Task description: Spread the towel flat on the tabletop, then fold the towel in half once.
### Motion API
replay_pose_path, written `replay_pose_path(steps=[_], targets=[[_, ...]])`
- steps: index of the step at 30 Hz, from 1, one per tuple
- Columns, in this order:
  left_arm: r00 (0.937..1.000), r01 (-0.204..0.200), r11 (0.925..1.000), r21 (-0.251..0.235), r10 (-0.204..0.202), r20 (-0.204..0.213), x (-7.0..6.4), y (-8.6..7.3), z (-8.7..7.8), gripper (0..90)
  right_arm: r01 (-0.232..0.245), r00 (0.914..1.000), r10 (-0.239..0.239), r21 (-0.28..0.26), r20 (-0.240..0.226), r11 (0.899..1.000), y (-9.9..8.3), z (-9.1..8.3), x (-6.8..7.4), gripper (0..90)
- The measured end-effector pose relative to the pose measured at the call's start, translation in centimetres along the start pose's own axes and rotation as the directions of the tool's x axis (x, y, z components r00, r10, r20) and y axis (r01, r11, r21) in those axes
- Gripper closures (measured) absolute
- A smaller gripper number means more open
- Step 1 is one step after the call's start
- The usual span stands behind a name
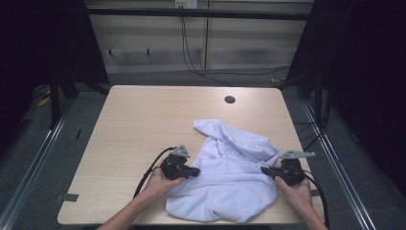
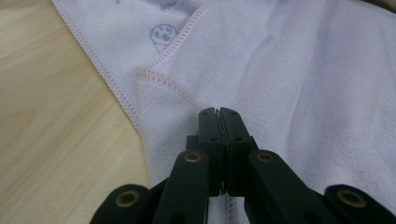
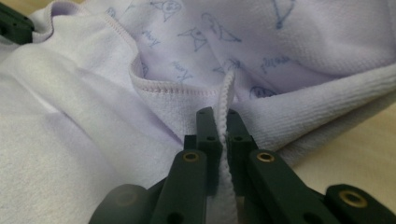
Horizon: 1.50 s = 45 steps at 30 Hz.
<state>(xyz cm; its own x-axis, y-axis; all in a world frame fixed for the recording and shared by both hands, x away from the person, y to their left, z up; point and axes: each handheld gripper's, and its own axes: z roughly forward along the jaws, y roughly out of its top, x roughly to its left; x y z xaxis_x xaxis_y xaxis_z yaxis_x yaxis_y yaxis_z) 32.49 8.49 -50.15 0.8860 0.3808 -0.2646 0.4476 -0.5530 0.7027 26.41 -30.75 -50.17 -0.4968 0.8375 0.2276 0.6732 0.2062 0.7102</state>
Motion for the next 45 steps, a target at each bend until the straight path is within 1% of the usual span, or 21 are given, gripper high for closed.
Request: replay_pose_path(steps=[2,5,6,8,11,13,17,18,20,24,26,27,28,30,33,34,36,38,40,42,45], targets=[[0.9991,0.021,0.9998,-0.003,-0.021,-0.038,0.9,-0.2,-0.6,88.9,0.009,0.9999,-0.009,0.001,0.013,1.0,0.8,0.8,-0.3,88.0],[0.9976,0.016,0.9999,0.002,-0.015,-0.068,1.6,-0.2,-1.1,88.9,0.025,0.9994,-0.025,-0.002,0.023,1.0,2.3,2.4,-0.3,88.1],[0.9938,0.025,0.9997,-0.009,-0.026,-0.108,2.4,-0.2,-1.5,88.9,0.03,0.9993,-0.03,-0.003,0.024,1.0,2.9,3.1,-0.3,88.1],[0.9895,0.071,0.9967,-0.039,-0.075,-0.123,3.6,-0.4,-1.8,88.9,0.036,0.9991,-0.036,-0.004,0.021,0.999,4.0,4.3,-0.3,88.1],[0.9822,0.094,0.9944,-0.047,-0.101,-0.159,5.1,-0.1,-2.2,89.0,0.028,0.9995,-0.027,-0.008,0.014,1.0,5.6,6.1,-0.8,88.1],[0.9799,0.126,0.9902,-0.059,-0.134,-0.148,6.2,0.0,-2.2,89.0,0.017,0.9995,-0.017,-0.016,0.027,1.0,6.7,7.2,-1.2,88.1],[0.9741,0.144,0.9867,-0.076,-0.154,-0.165,7.0,0.2,-2.5,89.0,-0.029,0.9991,0.031,-0.047,0.031,0.998,7.9,8.5,-2.0,88.1],[0.9718,0.164,0.9805,-0.108,-0.18,-0.153,7.3,0.1,-3.1,89.0,-0.035,0.9989,0.036,-0.055,0.029,0.998,8.1,8.4,-2.1,88.1],[0.9699,0.16,0.9743,-0.158,-0.185,-0.158,7.3,0.2,-4.6,89.0,-0.062,0.998,0.063,-0.106,0.001,0.992,8.7,7.5,-2.3,88.1],[0.9659,0.148,0.9474,-0.284,-0.2,-0.165,7.0,0.8,-8.3,89.1,-0.063,0.9974,0.053,-0.231,-0.048,0.971,10.5,3.5,-1.8,88.1],[0.9653,0.128,0.9333,-0.335,-0.195,-0.174,6.6,1.3,-10.2,89.1,-0.034,0.9982,0.02,-0.27,-0.057,0.962,11.5,1.4,-1.3,88.1],[0.9676,0.103,0.9197,-0.379,-0.181,-0.176,6.1,1.7,-12.0,89.1,-0.027,0.9981,0.01,-0.284,-0.06,0.958,11.9,0.3,-1.0,88.1],[0.9676,0.103,0.9197,-0.379,-0.181,-0.176,6.1,1.7,-12.0,89.1,-0.027,0.9981,0.01,-0.284,-0.06,0.958,11.9,0.3,-1.0,88.1],[0.9682,0.079,0.9058,-0.416,-0.169,-0.184,5.5,2.1,-13.6,89.0,0.013,0.9986,-0.028,-0.317,-0.044,0.948,12.8,-2.1,-0.4,88.1],[0.9723,0.052,0.8783,-0.475,-0.153,-0.177,4.7,3.1,-16.4,89.1,0.018,0.9987,-0.034,-0.351,-0.039,0.936,13.5,-4.1,-0.4,88.1],[0.9723,0.04,0.8758,-0.481,-0.145,-0.184,4.5,3.4,-17.0,89.2,0.011,0.998,-0.034,-0.37,-0.054,0.929,13.9,-5.0,-0.4,88.0],[0.9757,0.03,0.8592,-0.511,-0.136,-0.172,3.9,4.0,-18.1,89.1,0.019,0.9964,-0.051,-0.404,-0.068,0.914,14.5,-6.4,0.0,88.1],[0.9761,0.004,0.8518,-0.524,-0.117,-0.183,3.1,4.6,-19.0,89.2,0.047,0.9949,-0.08,-0.423,-0.061,0.905,15.1,-7.8,0.8,88.0],[0.981,0.002,0.8313,-0.556,-0.109,-0.16,2.2,4.8,-20.1,89.1,0.068,0.9924,-0.106,-0.432,-0.063,0.899,15.5,-8.9,1.7,88.0],[0.981,-0.035,0.8294,-0.558,-0.078,-0.178,1.1,4.8,-21.3,89.1,0.104,0.9885,-0.141,-0.434,-0.054,0.895,15.5,-10.3,2.8,88.0],[0.9847,-0.06,0.8169,-0.574,-0.046,-0.168,-0.7,4.2,-23.0,89.1,0.139,0.9786,-0.192,-0.45,-0.074,0.882,14.9,-12.4,4.7,88.0]])
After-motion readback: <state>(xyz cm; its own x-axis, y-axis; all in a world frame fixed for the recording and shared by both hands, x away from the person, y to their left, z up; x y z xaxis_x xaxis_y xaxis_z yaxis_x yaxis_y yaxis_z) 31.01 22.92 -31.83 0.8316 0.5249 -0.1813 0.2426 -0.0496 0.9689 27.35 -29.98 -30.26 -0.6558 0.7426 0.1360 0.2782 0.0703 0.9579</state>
